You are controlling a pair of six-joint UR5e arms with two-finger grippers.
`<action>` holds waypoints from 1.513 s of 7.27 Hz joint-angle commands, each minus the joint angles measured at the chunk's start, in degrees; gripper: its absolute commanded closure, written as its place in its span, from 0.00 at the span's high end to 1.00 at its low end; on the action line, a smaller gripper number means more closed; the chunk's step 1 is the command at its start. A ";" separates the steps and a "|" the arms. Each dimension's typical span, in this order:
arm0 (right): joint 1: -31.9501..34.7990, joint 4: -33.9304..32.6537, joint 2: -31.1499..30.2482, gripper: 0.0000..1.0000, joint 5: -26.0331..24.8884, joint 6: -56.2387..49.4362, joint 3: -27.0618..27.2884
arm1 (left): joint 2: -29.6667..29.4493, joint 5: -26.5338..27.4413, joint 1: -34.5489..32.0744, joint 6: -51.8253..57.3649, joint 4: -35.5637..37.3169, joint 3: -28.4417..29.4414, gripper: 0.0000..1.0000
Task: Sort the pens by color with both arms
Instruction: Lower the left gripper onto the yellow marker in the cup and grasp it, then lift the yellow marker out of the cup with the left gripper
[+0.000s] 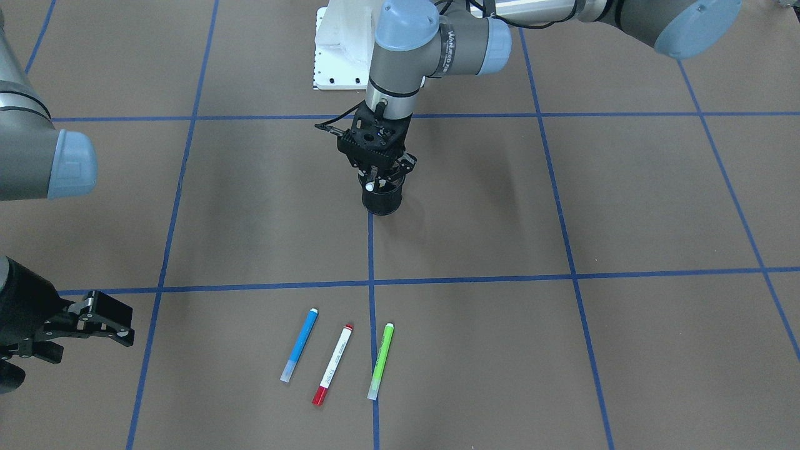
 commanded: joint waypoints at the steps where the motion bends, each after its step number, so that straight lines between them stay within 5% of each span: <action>1: 0.00 0.01 0.08 0.99 -0.04 0.00 0.00 | 0.56 0.00 -0.26 0.00 -0.12 -3.02 0.00; 5: 0.00 0.10 0.08 0.99 0.05 0.00 0.09 | 3.64 -0.53 -2.81 0.00 0.23 -12.51 0.00; 11: 0.00 0.10 -0.01 0.99 0.05 0.00 0.00 | 3.64 -0.18 -10.54 -7.01 -12.56 -11.41 0.00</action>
